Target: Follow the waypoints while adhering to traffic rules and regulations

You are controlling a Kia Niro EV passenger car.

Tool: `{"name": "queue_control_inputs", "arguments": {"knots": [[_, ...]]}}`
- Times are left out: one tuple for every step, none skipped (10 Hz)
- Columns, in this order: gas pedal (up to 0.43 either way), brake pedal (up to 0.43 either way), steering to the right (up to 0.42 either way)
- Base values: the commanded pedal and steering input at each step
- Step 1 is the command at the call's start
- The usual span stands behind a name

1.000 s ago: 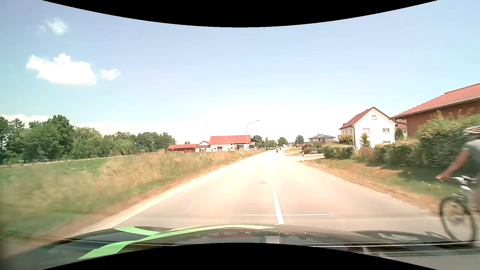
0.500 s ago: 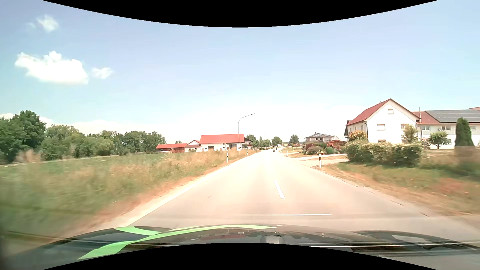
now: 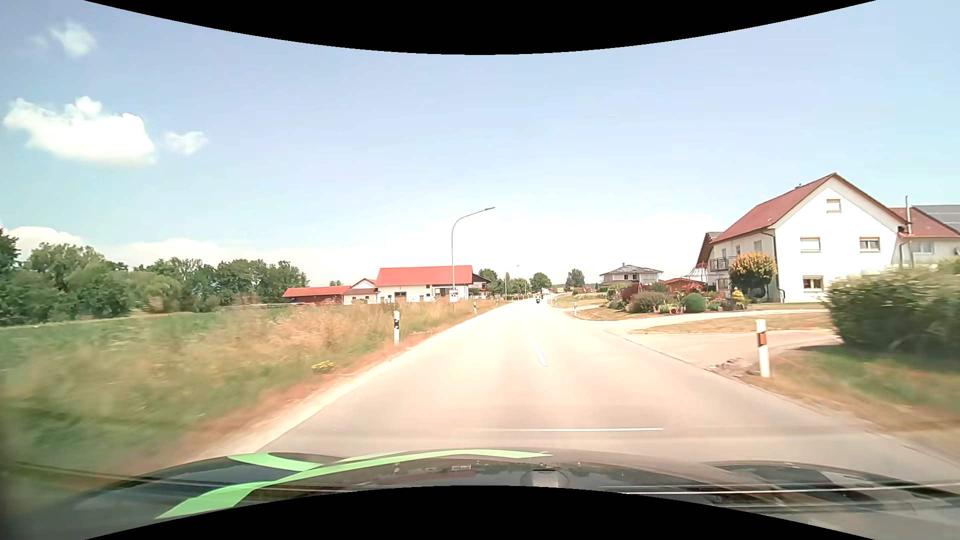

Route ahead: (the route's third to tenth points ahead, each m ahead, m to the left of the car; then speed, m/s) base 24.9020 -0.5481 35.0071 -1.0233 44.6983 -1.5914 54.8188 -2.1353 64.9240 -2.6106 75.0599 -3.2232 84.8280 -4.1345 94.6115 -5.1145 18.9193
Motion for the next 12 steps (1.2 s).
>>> {"name": "queue_control_inputs", "arguments": {"knots": [[0.37, 0.0, 0.016], [0.37, 0.0, 0.017], [0.37, 0.0, 0.016], [0.37, 0.0, 0.015], [0.35, 0.0, 0.014], [0.35, 0.0, 0.014], [0.35, 0.0, 0.012], [0.331, 0.0, 0.01], [0.319, 0.0, 0.006], [0.319, 0.0, 0.003], [0.311, 0.0, 0.002], [0.311, 0.0, 0.002]]}}
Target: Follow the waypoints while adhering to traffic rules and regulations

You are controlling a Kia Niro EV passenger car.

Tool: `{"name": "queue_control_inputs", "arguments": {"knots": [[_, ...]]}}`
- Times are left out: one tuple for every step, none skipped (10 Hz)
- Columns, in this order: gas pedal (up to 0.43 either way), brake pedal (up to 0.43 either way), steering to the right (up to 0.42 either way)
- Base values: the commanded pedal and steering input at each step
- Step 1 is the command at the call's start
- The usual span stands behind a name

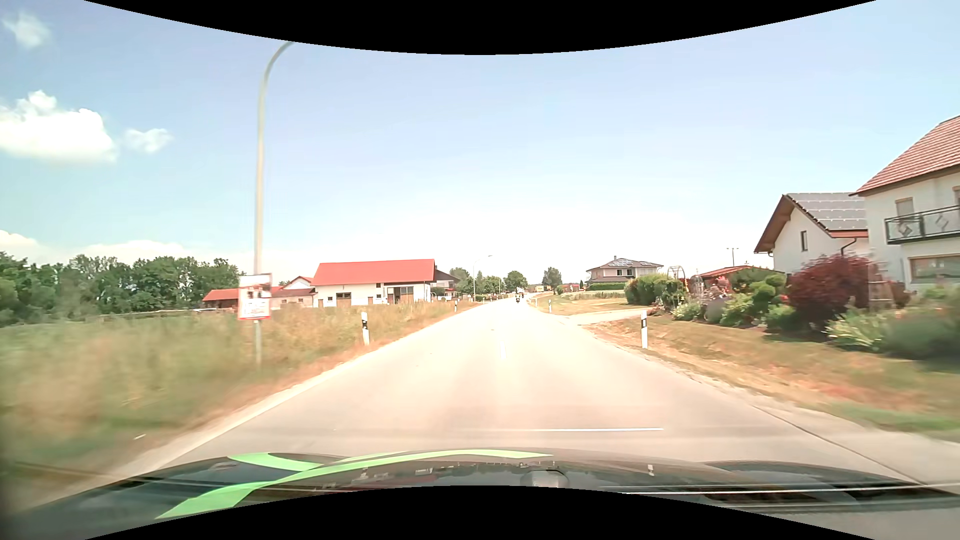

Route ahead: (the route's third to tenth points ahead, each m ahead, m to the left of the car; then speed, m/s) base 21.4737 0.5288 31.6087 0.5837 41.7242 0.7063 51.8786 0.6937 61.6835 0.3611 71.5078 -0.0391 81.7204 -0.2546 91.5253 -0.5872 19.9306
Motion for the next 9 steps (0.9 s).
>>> {"name": "queue_control_inputs", "arguments": {"knots": [[0.311, 0.0, 0.002], [0.311, 0.0, 0.002], [0.311, 0.0, 0.002], [0.311, 0.0, 0.002], [0.311, 0.0, 0.003], [0.311, 0.0, 0.002], [0.299, 0.0, 0.003], [0.28, 0.0, 0.003], [0.28, 0.0, 0.003]]}}
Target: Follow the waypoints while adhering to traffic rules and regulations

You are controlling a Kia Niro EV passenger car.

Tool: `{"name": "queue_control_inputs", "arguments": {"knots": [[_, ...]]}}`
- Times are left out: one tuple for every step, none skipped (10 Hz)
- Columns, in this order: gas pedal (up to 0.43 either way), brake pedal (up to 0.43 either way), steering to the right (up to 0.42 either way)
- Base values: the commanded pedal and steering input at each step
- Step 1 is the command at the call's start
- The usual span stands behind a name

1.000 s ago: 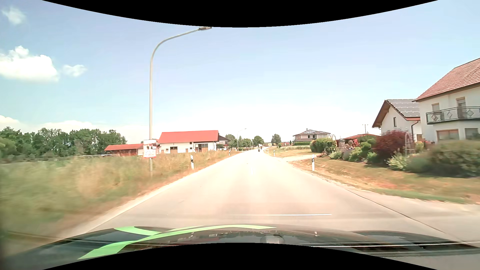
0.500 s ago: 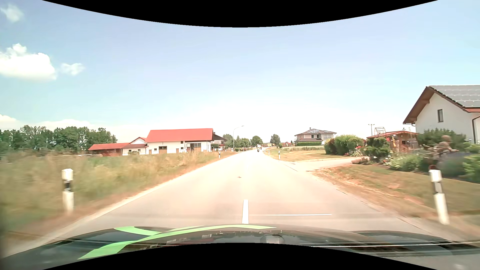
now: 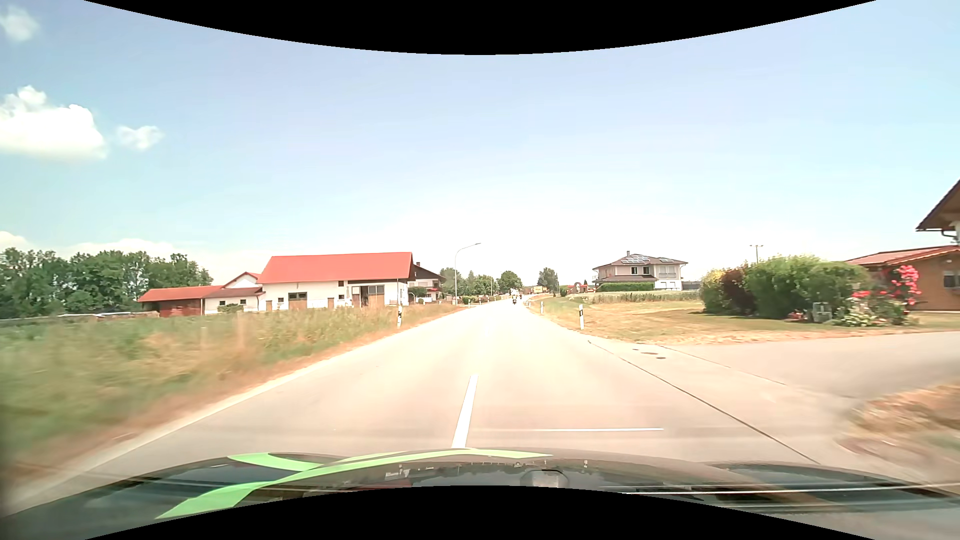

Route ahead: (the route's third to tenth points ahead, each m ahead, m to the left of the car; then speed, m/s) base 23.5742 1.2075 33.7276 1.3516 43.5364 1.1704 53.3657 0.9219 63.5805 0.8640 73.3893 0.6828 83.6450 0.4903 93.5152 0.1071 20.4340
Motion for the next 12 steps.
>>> {"name": "queue_control_inputs", "arguments": {"knots": [[0.28, 0.0, 0.003], [0.28, 0.0, 0.003], [0.28, 0.0, 0.003], [0.28, 0.0, 0.003], [0.28, 0.0, 0.0], [0.248, 0.0, -0.002], [0.248, 0.0, -0.001], [0.248, 0.0, -0.002], [0.248, 0.0, -0.002], [0.248, 0.0, -0.002], [0.26, 0.0, -0.001], [0.26, 0.0, -0.002]]}}
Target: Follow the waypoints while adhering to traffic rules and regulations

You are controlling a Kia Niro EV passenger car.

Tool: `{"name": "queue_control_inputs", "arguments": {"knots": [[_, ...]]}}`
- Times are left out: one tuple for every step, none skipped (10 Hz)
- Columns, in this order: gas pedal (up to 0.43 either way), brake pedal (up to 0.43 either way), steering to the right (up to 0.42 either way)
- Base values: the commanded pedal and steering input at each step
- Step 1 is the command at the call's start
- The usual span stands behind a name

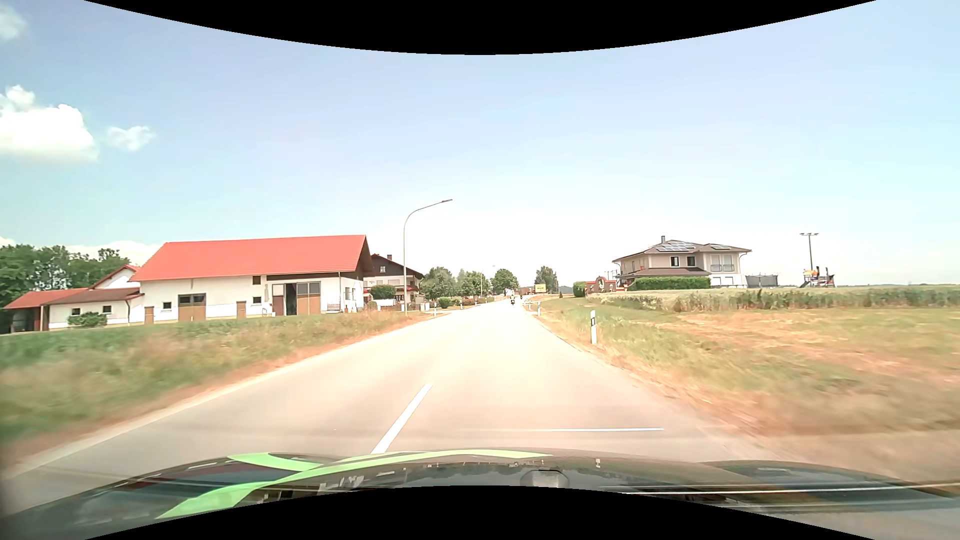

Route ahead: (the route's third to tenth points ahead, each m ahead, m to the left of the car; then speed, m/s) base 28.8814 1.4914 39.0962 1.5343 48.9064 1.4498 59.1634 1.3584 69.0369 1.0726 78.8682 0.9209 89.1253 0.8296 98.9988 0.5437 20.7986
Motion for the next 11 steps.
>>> {"name": "queue_control_inputs", "arguments": {"knots": [[0.248, 0.0, -0.001], [0.228, 0.0, -0.001], [0.209, 0.0, -0.002], [0.209, 0.0, -0.002], [0.209, 0.0, -0.002], [0.209, 0.0, -0.002], [0.177, 0.0, -0.002], [0.157, 0.0, -0.002], [0.169, 0.0, -0.002], [0.189, 0.0, -0.002], [0.197, 0.0, -0.002]]}}
